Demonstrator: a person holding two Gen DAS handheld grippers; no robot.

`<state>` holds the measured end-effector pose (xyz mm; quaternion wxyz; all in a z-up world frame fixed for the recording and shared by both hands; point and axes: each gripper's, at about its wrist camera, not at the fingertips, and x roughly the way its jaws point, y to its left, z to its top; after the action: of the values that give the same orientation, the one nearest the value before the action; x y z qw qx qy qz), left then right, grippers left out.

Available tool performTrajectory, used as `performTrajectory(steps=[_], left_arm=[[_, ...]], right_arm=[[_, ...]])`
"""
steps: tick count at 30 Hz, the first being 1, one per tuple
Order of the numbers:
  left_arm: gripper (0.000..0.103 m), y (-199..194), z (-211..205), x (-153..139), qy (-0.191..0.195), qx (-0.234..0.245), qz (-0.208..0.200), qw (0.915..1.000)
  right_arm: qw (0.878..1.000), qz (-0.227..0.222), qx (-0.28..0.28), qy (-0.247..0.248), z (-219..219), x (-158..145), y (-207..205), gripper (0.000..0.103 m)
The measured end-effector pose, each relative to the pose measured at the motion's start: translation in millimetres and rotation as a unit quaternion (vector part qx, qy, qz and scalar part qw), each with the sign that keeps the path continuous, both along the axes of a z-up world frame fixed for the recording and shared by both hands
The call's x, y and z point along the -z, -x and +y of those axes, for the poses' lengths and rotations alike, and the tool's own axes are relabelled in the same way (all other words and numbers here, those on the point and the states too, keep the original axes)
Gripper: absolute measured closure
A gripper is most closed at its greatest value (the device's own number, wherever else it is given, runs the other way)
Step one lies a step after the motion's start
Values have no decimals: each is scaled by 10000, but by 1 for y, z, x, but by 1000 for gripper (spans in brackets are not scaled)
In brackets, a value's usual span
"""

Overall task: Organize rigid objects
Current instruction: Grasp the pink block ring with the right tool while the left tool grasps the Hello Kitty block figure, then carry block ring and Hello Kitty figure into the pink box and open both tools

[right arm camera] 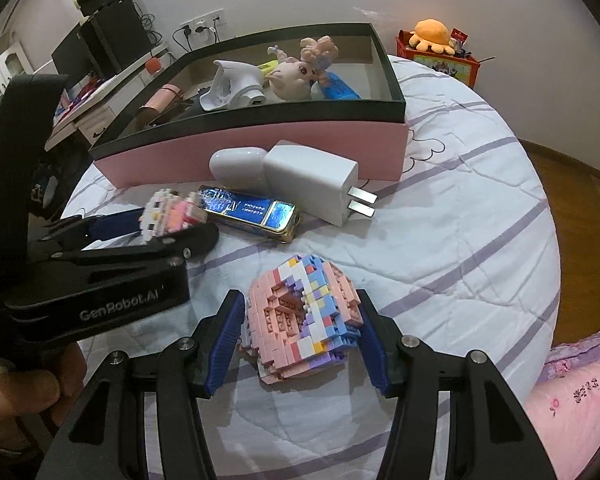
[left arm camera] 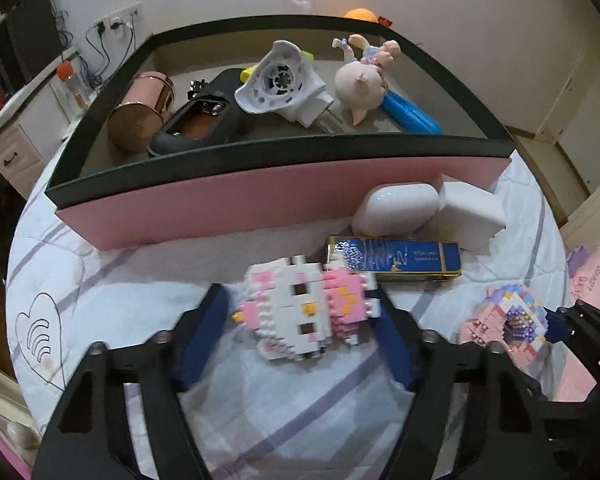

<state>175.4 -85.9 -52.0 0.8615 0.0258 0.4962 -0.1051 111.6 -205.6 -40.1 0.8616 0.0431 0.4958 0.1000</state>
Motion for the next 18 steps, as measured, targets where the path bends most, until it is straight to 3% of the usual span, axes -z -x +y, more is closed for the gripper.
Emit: performTrajectory(steps=[3, 9, 18], left_arm=[[40, 0, 6, 0, 161, -32, -11, 9999], [40, 8, 13, -5, 83, -74, -100, 9999], [40, 23, 42, -35, 140, -301, -388, 9987]], right_arm=[[10000, -4, 8, -4, 1, 0, -2, 47], [10000, -17, 27, -29, 1, -2, 1, 47], [9996, -199, -150, -112, 15, -24, -2, 47]])
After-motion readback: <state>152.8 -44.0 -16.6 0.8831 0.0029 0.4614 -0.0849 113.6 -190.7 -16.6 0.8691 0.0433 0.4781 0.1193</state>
